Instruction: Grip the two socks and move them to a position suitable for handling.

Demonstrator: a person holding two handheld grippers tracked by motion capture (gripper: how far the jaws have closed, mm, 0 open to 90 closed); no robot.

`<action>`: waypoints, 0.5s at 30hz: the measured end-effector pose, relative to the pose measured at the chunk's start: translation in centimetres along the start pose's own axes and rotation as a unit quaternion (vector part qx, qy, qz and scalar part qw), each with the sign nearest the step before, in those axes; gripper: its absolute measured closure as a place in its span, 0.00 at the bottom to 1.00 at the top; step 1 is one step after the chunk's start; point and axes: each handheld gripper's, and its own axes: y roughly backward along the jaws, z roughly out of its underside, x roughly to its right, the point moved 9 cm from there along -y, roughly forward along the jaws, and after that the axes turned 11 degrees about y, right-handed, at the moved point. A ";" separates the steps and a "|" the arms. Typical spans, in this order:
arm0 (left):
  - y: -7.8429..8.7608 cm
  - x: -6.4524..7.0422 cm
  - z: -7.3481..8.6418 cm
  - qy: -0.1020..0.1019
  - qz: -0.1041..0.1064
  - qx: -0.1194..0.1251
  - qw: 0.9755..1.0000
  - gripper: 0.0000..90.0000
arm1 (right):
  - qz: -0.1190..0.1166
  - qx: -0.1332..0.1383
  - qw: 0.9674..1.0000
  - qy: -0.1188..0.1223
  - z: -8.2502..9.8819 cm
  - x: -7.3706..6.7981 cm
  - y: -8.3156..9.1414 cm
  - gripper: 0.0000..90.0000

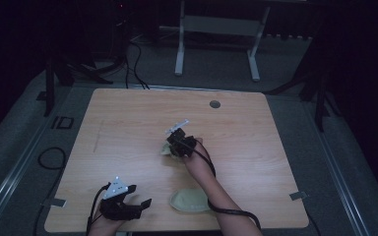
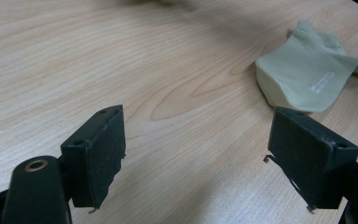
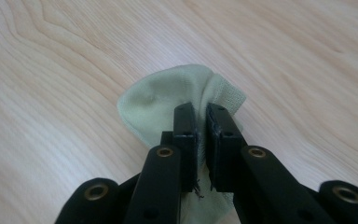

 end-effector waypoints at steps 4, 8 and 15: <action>-0.1 0.1 -0.1 -0.002 0.000 0.001 1.000 0.21 | 0.012 0.002 1.000 0.007 1.1 0.4 1.8 0.92; -0.2 0.1 0.0 0.000 0.002 0.000 1.000 0.21 | 0.016 0.012 1.000 0.006 2.6 0.7 3.5 0.92; -0.3 0.4 0.0 -0.006 0.007 -0.001 1.000 0.23 | 0.019 0.015 1.000 0.003 5.3 0.3 4.7 0.92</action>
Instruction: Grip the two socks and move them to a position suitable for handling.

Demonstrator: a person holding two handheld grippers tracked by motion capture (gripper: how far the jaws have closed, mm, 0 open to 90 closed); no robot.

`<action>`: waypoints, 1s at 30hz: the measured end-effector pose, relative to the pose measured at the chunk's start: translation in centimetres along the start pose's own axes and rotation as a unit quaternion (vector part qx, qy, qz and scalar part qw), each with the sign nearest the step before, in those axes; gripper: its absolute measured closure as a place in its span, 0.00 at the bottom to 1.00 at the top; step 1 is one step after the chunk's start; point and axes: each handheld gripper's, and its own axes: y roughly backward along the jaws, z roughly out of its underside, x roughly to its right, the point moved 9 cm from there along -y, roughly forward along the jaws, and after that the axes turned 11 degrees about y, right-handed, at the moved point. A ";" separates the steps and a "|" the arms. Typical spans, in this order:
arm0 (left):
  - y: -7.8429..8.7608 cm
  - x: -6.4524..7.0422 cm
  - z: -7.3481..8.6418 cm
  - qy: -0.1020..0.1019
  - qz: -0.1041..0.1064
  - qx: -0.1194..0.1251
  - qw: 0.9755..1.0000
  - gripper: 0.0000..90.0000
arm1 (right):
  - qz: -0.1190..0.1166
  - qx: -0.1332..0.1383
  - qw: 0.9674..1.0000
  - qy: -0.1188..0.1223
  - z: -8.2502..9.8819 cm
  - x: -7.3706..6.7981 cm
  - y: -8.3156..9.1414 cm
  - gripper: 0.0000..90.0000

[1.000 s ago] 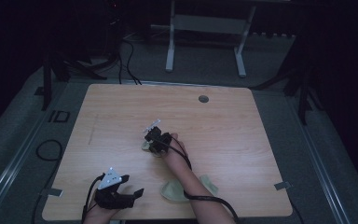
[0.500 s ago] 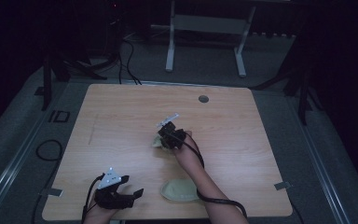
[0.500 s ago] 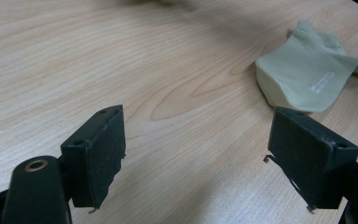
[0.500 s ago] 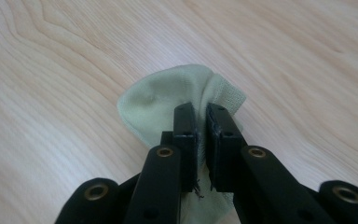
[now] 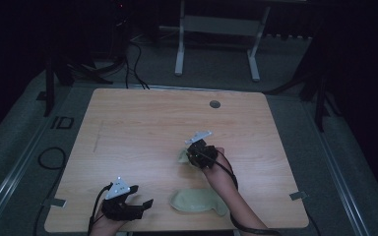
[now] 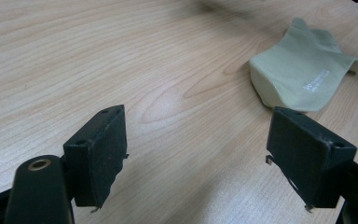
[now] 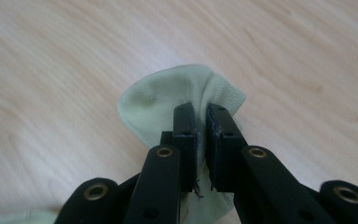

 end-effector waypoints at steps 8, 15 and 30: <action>-0.4 0.3 -0.1 -0.003 0.014 0.003 1.000 0.23 | 0.003 -0.023 1.000 -0.007 3.5 -0.6 -1.7 0.91; -1.0 0.6 -0.9 0.003 0.037 -0.002 0.999 0.28 | -0.021 -0.025 0.999 -0.005 3.9 -1.3 -2.8 0.75; -6.9 2.4 -7.2 -0.048 0.043 -0.018 0.998 0.40 | -0.036 0.006 0.999 0.003 3.5 1.0 0.8 0.73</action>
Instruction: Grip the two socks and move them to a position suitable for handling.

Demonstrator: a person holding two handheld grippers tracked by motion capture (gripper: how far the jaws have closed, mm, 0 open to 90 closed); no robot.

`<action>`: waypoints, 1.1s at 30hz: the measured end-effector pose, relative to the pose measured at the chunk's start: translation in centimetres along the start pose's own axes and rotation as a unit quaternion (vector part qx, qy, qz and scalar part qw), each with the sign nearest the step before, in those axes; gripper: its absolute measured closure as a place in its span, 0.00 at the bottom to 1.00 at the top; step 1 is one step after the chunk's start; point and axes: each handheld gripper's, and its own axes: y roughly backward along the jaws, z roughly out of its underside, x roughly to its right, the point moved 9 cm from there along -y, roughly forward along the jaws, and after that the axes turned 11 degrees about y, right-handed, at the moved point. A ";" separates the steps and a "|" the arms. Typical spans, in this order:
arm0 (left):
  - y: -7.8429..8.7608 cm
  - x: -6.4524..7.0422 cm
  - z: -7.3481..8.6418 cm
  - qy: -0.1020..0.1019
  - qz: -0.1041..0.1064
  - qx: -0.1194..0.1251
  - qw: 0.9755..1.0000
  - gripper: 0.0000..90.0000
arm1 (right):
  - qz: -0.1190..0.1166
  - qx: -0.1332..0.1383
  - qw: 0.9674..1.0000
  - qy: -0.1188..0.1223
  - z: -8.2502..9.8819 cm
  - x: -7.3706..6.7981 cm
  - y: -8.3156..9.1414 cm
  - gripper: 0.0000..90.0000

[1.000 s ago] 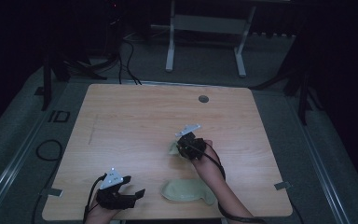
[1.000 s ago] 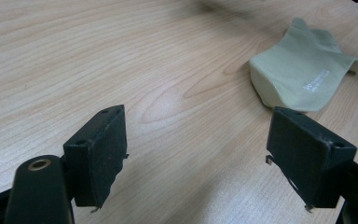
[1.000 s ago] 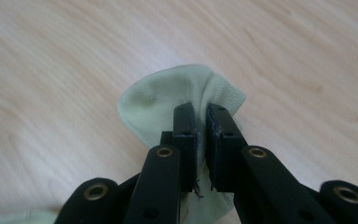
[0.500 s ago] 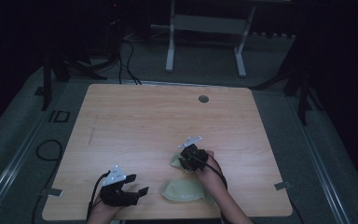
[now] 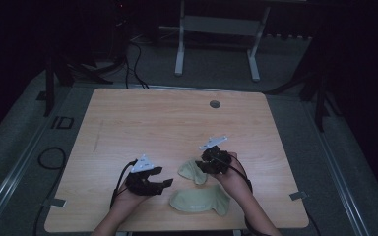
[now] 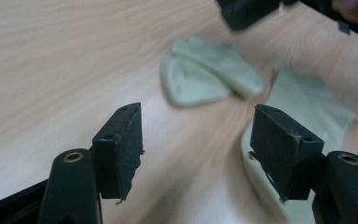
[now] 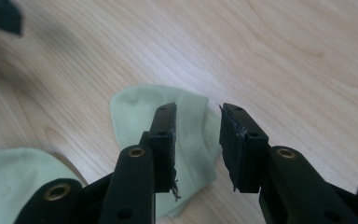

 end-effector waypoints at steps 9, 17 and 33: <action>-4.6 -1.4 -0.9 0.000 -0.037 -0.061 0.997 0.55 | -0.018 -0.034 0.999 0.007 1.9 -0.5 -2.3 0.74; -5.8 -1.4 -0.8 -0.010 -0.045 -0.082 0.996 0.67 | -0.031 -0.035 0.999 0.008 2.5 -0.8 -3.1 0.88; -5.3 -1.3 -1.0 -0.009 -0.061 -0.065 0.996 0.98 | -0.011 0.006 1.000 -0.009 1.6 0.2 0.2 0.93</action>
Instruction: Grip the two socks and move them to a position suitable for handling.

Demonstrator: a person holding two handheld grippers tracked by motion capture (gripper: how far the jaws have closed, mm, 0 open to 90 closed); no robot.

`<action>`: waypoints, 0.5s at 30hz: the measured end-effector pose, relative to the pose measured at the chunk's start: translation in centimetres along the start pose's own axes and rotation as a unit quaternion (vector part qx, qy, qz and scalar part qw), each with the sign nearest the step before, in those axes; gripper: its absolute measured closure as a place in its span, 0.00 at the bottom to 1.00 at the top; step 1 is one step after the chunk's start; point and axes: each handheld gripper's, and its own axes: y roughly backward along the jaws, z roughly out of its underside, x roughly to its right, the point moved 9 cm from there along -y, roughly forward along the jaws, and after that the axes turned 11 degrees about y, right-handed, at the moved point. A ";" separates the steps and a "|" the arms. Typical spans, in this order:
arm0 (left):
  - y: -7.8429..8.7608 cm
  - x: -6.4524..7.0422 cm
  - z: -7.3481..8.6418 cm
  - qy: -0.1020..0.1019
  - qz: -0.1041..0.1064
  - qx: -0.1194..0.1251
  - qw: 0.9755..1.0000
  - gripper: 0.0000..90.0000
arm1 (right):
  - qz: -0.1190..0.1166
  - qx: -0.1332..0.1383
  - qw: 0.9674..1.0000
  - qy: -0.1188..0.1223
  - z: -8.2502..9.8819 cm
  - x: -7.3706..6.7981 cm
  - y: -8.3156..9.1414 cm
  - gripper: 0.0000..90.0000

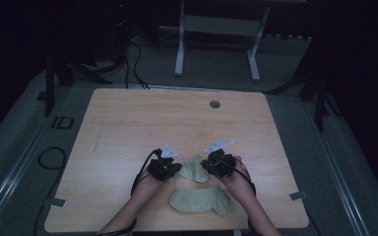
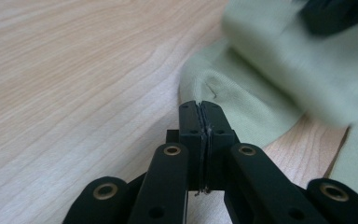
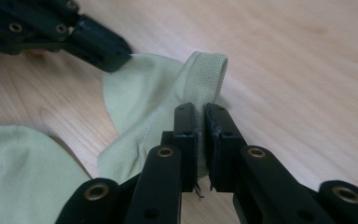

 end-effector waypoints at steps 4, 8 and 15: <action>0.6 -0.1 -0.1 0.007 0.002 0.005 1.000 0.98 | 0.010 0.023 0.999 -0.023 0.3 1.5 2.0 0.92; 1.1 -0.1 0.0 0.009 -0.001 0.004 1.000 0.98 | 0.021 0.026 0.998 -0.046 1.6 3.0 3.0 0.92; 0.9 -0.3 0.0 0.011 0.001 -0.005 1.000 0.98 | 0.028 0.010 0.997 -0.076 4.2 4.6 2.7 0.92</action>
